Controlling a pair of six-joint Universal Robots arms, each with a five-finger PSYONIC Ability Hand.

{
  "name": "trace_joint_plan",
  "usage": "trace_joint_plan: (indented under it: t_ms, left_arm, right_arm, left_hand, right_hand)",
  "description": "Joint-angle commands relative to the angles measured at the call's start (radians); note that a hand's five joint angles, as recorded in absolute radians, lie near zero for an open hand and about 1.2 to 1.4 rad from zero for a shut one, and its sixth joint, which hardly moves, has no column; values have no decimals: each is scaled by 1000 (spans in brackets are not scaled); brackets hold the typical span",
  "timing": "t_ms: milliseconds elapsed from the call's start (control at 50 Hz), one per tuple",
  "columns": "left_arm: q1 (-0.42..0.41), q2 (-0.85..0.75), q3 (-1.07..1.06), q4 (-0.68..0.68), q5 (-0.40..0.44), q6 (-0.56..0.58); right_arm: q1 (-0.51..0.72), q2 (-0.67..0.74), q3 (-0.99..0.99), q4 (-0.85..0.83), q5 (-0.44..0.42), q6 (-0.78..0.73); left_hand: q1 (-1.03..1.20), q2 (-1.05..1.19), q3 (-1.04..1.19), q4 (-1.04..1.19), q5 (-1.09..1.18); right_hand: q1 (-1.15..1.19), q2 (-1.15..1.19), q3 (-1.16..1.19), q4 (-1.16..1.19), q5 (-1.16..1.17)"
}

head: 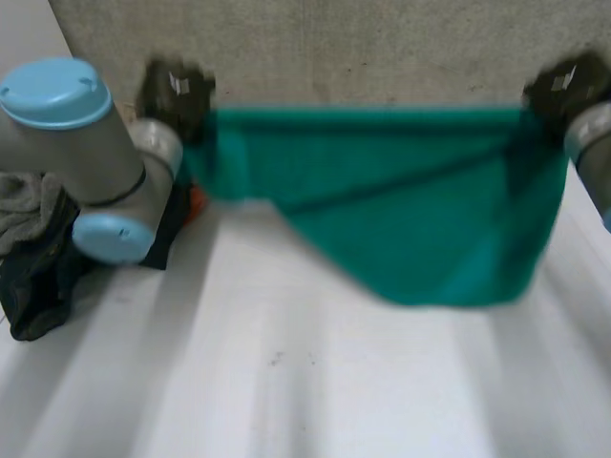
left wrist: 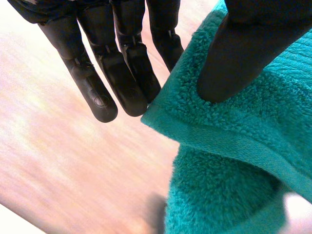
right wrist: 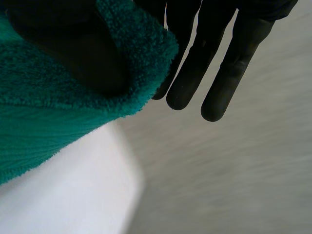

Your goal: Fold the laundry.

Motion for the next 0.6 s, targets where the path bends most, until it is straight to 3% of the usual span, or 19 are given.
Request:
trace_joint_plan:
  t_ms: [20,200,440,500,540,600]
  left_arm:
    - [-16,19,71,365,-17,24]
    - [-29,16,-209,312,-6,21]
    - [-36,-87,-406,272,-17,39]
    - [-39,-67,-481,231,-17,50]
    - [-38,4,-539,192,-15,54]
    - [-35,104,-607,151,-7,48]
  right_arm:
    - [29,-95,68,-520,20,40]
    - [52,-106,231,-192,-77,98]
    - [46,65,355,-125,-79,161]
    - [43,60,392,-108,-80,164]
    - [43,55,415,-97,-82,168]
    - [44,48,446,-83,-82,172]
  left_hand:
    - [258,202,199,196,261]
    - [258,202,199,196,261]
    - [258,202,199,196,261]
    - [38,-17,-20,-23,42]
    - [-290,-345,-349,-351,-286]
    - [-476,-531,-534,-537,-472]
  right_hand:
    - [270,221,197,191,230]
    - [270,221,197,191,230]
    - [270,221,197,191,230]
    - [270,221,197,191,230]
    - [270,221,197,191,230]
    - [270,221,197,191,230]
